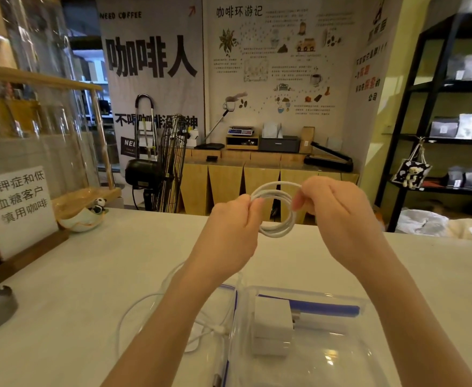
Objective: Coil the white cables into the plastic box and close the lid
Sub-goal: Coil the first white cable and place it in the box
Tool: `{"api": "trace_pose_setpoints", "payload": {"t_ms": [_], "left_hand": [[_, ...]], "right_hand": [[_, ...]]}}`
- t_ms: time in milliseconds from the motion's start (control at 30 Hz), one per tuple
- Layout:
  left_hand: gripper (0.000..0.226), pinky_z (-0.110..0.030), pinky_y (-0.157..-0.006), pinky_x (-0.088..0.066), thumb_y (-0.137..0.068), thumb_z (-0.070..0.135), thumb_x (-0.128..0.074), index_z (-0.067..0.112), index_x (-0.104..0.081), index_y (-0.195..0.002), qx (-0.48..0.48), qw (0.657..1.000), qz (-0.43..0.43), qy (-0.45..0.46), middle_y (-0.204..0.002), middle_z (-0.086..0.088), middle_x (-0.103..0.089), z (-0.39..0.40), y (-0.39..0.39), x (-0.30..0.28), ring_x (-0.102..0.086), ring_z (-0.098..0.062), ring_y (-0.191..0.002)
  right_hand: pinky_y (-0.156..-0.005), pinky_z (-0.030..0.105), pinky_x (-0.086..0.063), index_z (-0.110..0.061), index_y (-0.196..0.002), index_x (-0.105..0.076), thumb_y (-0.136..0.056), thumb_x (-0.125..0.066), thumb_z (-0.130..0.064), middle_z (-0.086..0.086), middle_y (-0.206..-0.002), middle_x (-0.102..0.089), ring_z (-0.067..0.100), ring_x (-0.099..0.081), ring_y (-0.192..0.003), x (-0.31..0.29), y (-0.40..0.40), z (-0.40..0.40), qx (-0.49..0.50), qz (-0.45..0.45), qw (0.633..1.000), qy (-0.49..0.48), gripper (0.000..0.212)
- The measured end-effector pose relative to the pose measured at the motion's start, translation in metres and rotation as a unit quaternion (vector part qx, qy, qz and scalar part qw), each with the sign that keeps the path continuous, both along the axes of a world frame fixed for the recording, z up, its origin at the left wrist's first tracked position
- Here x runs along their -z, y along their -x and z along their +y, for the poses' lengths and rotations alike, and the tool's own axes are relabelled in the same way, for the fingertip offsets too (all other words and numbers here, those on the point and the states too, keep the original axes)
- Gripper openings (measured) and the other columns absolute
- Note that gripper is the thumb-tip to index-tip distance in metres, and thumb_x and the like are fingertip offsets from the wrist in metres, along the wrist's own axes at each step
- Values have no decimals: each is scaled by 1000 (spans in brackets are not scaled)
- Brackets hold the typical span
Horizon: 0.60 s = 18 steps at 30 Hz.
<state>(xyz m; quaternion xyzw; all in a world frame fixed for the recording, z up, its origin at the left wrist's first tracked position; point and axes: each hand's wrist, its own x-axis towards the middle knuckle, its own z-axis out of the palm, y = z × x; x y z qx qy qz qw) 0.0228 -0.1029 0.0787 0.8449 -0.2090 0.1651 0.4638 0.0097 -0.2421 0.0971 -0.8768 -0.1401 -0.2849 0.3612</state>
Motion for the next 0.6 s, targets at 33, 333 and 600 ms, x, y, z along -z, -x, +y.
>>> {"api": "trace_pose_setpoints", "payload": {"t_ms": [33,333,600], "left_hand": [[33,-28,-47,-40,-96,31,-29,16,-47,-72,-2,1000,6,-7,-54,0,-45,-1,-1,1,-42,-13,-45],[35,-14,-30,-28,-96,26,-31,11,-45,-68,84,991,103,30,-35,5,-44,12,-4,-4,-33,-5,-25],[35,-15,-29,-27,-97,24,-32,9,-43,-67,105,978,153,92,-38,3,-40,8,-10,2,-32,-3,-24]], "right_hand": [[-47,19,-33,-13,-65,-57,-93,-31,-20,-8,-51,-46,10,-42,-55,-4,1,0,-52,51,996,-56,39],[-97,45,-40,-47,-90,-65,-86,-54,-21,-16,-104,-57,17,-45,-114,0,-1,0,-172,-4,981,-86,28],[-102,46,-38,-42,-89,-65,-81,-61,-21,-17,-109,-60,14,-45,-118,10,-8,14,-127,-14,980,-151,22]]}}
